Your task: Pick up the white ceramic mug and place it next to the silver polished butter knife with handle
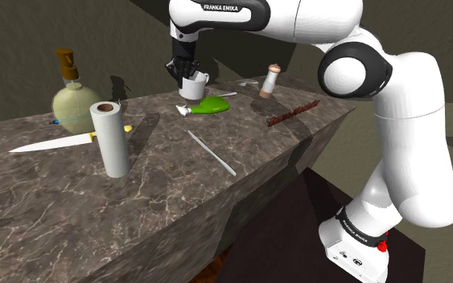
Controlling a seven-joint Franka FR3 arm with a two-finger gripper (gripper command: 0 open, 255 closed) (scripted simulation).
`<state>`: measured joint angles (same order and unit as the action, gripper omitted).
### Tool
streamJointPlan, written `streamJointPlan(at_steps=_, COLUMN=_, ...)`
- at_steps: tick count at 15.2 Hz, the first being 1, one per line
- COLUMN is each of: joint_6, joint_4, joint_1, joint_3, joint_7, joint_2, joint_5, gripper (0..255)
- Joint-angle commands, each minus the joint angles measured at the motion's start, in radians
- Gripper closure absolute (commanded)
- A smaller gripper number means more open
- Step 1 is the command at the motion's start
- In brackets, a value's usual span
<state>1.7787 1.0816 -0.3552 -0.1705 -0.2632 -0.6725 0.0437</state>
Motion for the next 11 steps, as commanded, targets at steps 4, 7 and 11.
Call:
streamJointPlan(at_steps=4, joint_6=0.066, joint_4=0.062, joint_1=-0.004, joint_3=0.001, joint_7=-0.002, joint_2=-0.003, joint_5=0.000, gripper=255)
streamJointPlan(at_steps=7, joint_6=0.104, joint_4=0.096, joint_1=-0.005, joint_3=0.002, joint_7=-0.003, joint_2=-0.007, joint_5=0.001, gripper=255)
streamJointPlan(at_steps=11, joint_6=0.152, joint_4=0.135, joint_1=-0.007, joint_3=0.003, joint_7=-0.003, joint_2=-0.017, joint_5=0.002, gripper=255)
